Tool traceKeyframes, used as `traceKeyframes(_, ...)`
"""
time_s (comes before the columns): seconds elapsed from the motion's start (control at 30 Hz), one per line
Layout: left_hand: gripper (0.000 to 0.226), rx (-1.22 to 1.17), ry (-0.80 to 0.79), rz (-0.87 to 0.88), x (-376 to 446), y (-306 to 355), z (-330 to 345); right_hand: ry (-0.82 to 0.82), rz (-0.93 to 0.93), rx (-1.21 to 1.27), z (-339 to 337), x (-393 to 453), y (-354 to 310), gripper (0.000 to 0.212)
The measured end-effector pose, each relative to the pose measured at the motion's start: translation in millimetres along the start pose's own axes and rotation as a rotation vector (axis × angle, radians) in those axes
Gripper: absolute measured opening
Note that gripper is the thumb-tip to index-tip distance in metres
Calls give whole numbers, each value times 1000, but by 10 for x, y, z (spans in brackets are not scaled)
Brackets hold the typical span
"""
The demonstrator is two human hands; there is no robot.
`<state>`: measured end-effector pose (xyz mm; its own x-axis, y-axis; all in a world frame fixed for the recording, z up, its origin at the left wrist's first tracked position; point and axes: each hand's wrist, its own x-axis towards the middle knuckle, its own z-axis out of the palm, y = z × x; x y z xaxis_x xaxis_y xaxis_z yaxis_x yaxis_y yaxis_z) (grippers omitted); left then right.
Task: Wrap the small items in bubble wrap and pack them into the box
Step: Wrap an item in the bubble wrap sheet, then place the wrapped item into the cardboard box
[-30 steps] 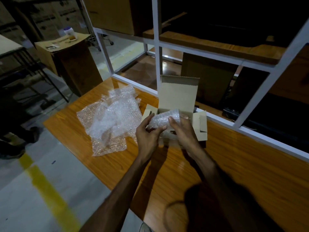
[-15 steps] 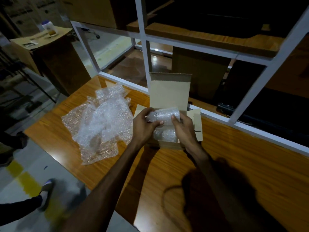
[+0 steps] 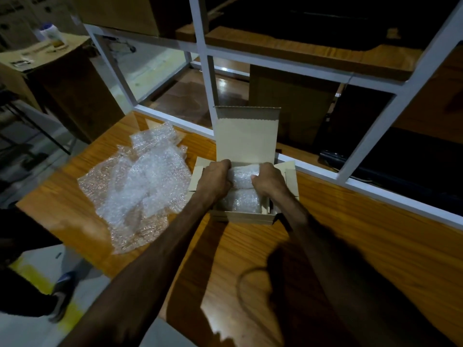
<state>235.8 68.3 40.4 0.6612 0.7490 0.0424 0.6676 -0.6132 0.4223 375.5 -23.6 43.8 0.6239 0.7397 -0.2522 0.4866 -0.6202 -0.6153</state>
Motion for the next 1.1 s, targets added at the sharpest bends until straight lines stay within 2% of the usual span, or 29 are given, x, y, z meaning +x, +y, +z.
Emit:
traceKeyframes(0.13, 24, 121, 21, 28, -9, 70, 60, -20, -7, -37, 46, 94, 48, 20)
traceKeyframes(0.3, 20, 175, 35, 5, -15, 129, 171, -50, -16, -36, 21, 130, 32, 27)
traceKeyframes(0.6, 10, 143, -14, -38, -96, 146, 219, -22, -11, -196, 102, 135, -5, 22)
traceKeyframes(0.97, 26, 45, -55, 12, -305, 134, 161, 55, -73, -231, 116, 52, -41, 26)
traceKeyframes(1.1, 33, -131, 121, 62, -663, 147, -5, 163, -167, -235, 82, -254, 55, 21)
